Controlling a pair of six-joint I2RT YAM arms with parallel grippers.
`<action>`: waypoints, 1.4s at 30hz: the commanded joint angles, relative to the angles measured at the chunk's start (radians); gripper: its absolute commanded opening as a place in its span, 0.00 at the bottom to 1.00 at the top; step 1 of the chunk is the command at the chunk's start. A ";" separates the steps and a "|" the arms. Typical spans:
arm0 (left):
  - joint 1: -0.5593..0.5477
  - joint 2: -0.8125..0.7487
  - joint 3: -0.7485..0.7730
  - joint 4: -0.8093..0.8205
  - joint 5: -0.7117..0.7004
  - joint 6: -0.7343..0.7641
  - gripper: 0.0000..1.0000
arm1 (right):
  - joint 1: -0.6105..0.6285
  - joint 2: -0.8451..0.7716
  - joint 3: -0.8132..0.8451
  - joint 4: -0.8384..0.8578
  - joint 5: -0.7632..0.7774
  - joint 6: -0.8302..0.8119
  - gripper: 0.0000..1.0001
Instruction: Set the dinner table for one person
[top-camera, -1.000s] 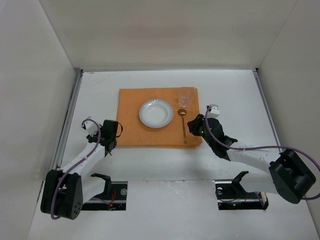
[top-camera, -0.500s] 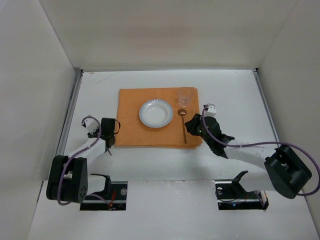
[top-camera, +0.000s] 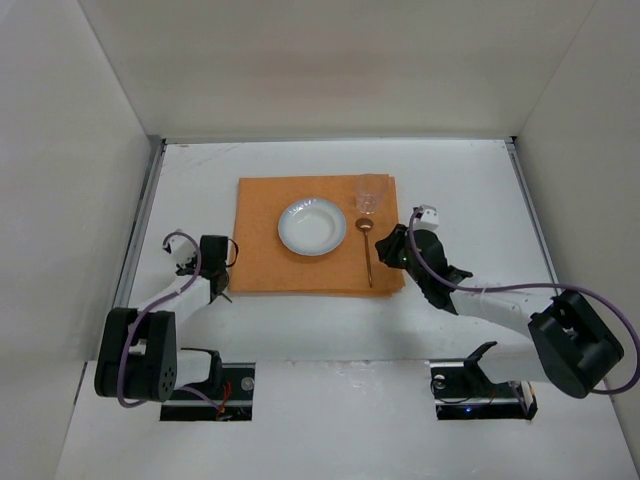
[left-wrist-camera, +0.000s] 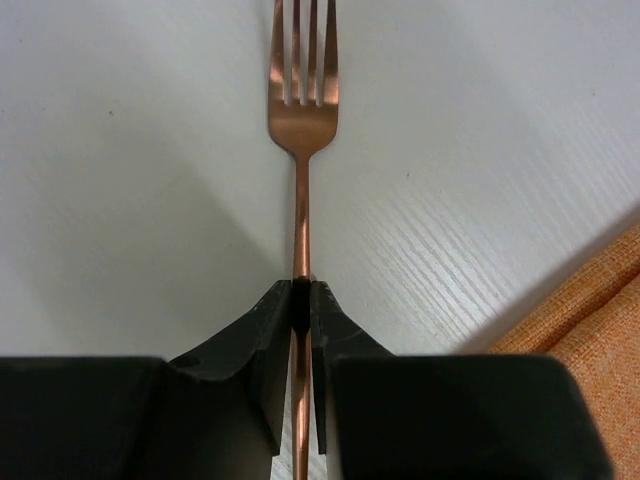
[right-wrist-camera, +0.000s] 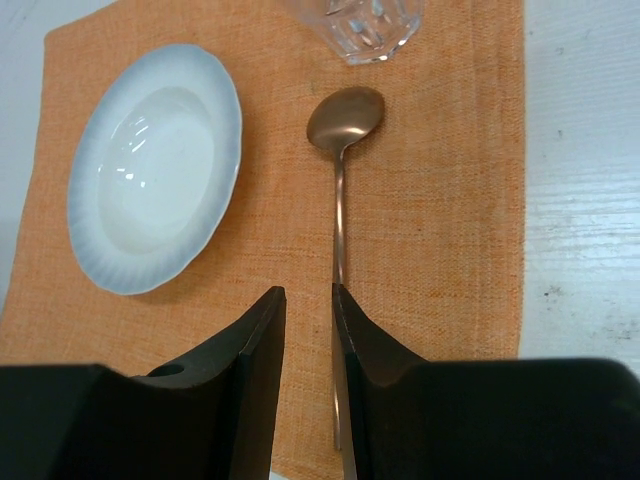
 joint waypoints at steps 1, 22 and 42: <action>0.009 -0.021 -0.026 0.015 0.042 0.017 0.07 | -0.032 -0.027 0.010 0.031 -0.003 0.009 0.31; -0.423 -0.169 0.321 -0.214 -0.239 0.342 0.06 | -0.031 -0.030 0.011 0.029 0.001 0.011 0.31; -0.393 0.345 0.437 0.085 0.077 0.566 0.05 | -0.033 -0.045 0.007 0.020 0.004 0.015 0.32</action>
